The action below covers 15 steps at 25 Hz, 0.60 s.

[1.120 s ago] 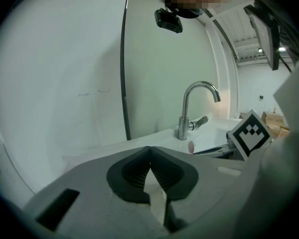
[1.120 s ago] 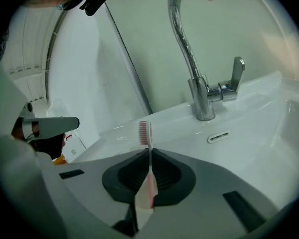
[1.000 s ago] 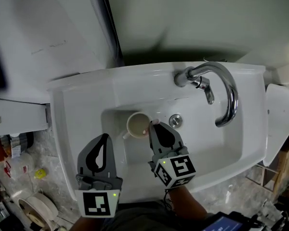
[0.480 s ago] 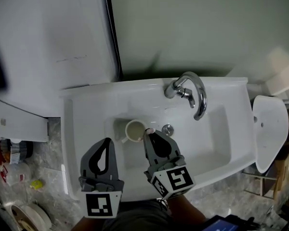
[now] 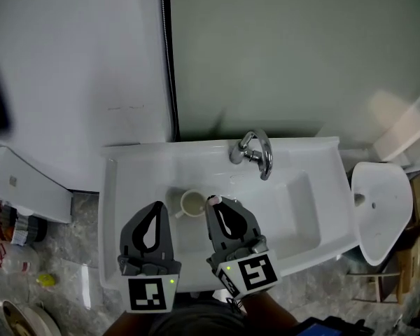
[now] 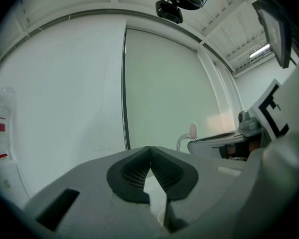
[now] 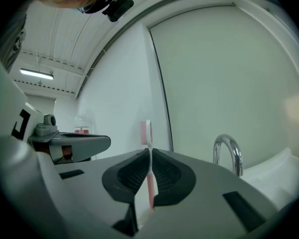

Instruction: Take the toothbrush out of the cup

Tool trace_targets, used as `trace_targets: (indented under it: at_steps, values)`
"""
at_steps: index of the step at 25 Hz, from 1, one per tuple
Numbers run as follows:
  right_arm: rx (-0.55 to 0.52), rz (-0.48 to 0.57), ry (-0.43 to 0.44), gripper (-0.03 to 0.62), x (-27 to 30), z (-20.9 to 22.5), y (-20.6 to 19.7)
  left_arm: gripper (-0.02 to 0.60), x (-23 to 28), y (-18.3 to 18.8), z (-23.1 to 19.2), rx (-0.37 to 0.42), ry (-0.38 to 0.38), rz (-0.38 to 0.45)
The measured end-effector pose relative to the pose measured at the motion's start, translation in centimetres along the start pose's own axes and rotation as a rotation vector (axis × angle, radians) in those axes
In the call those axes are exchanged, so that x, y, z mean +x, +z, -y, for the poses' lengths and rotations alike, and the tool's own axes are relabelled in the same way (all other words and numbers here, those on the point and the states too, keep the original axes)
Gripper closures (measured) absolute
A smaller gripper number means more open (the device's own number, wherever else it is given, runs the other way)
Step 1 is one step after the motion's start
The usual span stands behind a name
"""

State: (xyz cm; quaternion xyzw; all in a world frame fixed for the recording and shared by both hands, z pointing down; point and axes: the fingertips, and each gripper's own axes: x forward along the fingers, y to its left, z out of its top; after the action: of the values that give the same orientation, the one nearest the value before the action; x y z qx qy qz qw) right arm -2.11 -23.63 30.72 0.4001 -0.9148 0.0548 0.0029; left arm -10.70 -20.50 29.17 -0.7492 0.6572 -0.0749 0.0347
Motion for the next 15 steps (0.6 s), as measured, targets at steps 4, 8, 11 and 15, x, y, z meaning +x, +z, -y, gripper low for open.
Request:
trace_targets:
  at_steps: [4,8,11,15]
  values:
    - [-0.044,0.042,0.009,0.568,-1.5,-0.7,2.3,0.571,-0.9,2.5,0.6,0.016,0.013,0.050]
    - [-0.090,0.065,0.008,0.568,-2.7,-1.3,3.8,0.571,-2.0,3.9,1.4,0.017,0.026,0.083]
    - [-0.101,0.086,0.002,0.568,-3.5,-1.4,4.6,0.571,-2.7,4.3,1.6,0.013,0.037,0.091]
    - [-0.127,0.105,0.007,0.569,-4.0,-1.6,5.3,0.571,-3.1,5.0,1.6,0.030,0.043,0.105]
